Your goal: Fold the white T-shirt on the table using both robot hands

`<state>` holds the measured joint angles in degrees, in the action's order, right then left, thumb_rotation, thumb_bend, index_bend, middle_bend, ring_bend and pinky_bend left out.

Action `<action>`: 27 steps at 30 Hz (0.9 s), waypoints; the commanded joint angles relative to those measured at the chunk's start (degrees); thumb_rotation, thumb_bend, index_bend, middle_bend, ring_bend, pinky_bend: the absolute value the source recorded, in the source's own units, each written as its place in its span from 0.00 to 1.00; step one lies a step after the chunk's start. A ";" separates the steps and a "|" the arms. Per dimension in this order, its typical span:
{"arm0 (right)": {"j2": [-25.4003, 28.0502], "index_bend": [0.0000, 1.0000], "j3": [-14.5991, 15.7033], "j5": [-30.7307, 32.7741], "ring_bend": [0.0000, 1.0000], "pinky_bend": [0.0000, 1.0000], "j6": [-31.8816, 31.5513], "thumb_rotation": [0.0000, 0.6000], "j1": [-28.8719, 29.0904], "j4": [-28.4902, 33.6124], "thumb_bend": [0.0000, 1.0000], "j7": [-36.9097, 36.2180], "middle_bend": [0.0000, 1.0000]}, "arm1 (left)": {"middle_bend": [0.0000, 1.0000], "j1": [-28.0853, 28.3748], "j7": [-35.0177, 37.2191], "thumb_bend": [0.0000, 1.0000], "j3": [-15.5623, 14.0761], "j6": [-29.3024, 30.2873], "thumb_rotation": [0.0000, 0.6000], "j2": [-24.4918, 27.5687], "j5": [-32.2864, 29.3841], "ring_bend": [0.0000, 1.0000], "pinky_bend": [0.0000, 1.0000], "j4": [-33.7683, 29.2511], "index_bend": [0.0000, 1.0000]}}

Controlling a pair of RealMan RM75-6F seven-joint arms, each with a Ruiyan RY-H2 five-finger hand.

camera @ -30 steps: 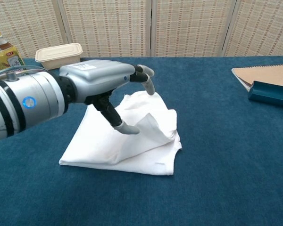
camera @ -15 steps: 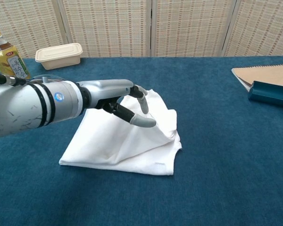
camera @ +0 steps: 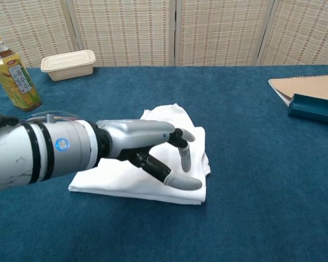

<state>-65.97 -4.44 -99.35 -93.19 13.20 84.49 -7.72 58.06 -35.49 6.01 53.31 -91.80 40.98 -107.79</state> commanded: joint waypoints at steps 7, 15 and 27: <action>1.83 0.24 0.72 -0.07 0.07 0.00 1.94 1.00 0.38 1.08 0.10 0.16 0.24 | 0.03 -3.04 1.42 0.18 -1.58 6.56 0.39 3.26 5.76 0.02 0.00 -3.76 0.37; 6.37 0.24 3.16 1.15 0.07 0.08 8.36 1.00 1.01 3.88 0.15 0.87 0.22 | 0.03 -12.48 4.26 0.18 -5.33 20.15 0.99 10.73 16.14 0.02 0.00 -4.41 0.23; 5.46 0.23 4.34 3.65 0.09 0.16 10.92 1.00 -0.05 2.28 0.25 1.95 0.19 | 0.03 -28.08 10.11 0.18 -11.03 34.93 1.00 19.54 23.95 0.02 0.00 -1.80 0.20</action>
<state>-60.51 -0.21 -95.80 -82.41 13.22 86.79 -5.88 32.42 -26.93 -3.76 86.02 -73.55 63.19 -110.01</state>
